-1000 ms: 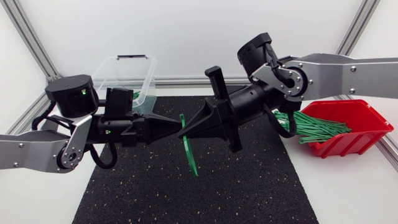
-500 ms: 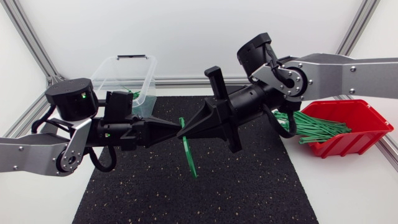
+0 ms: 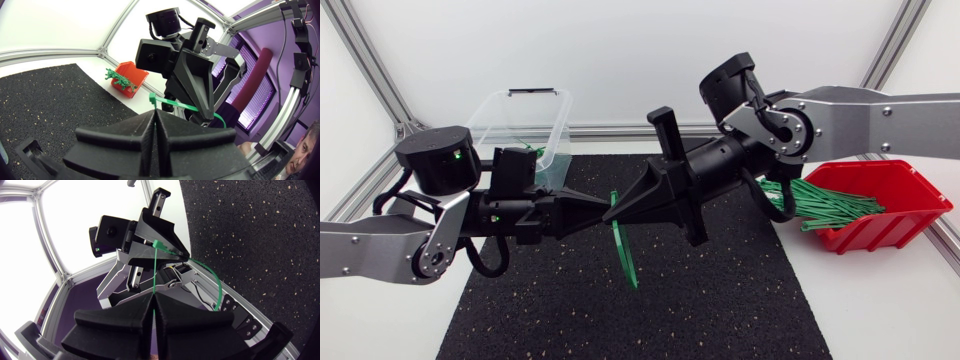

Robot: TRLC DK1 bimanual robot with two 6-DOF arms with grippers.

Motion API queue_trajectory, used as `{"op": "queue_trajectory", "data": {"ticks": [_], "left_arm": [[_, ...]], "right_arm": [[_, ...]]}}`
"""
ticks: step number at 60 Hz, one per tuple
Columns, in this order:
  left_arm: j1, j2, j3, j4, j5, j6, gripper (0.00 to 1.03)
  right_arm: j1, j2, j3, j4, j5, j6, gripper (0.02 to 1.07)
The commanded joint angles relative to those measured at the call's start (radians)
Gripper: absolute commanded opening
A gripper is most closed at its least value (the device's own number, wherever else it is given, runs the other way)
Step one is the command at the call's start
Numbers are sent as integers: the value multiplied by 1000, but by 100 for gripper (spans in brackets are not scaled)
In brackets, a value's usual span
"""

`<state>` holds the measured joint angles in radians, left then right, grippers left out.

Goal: Take a green cable tie from the red box, thread the tail through the head to close it, then place it in the transparent bin on the left.

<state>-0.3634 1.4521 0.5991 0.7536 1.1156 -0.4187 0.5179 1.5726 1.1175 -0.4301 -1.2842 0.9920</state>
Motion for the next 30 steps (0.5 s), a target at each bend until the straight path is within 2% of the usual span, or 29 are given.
{"op": "queue_trajectory", "data": {"ticks": [1,30], "left_arm": [[-9,-12,2,16,-2,8,3],[-23,-84,-30,18,-2,12,3]], "right_arm": [[-2,-6,-8,8,-9,20,7],[-18,-5,-4,10,-14,20,7]]}}
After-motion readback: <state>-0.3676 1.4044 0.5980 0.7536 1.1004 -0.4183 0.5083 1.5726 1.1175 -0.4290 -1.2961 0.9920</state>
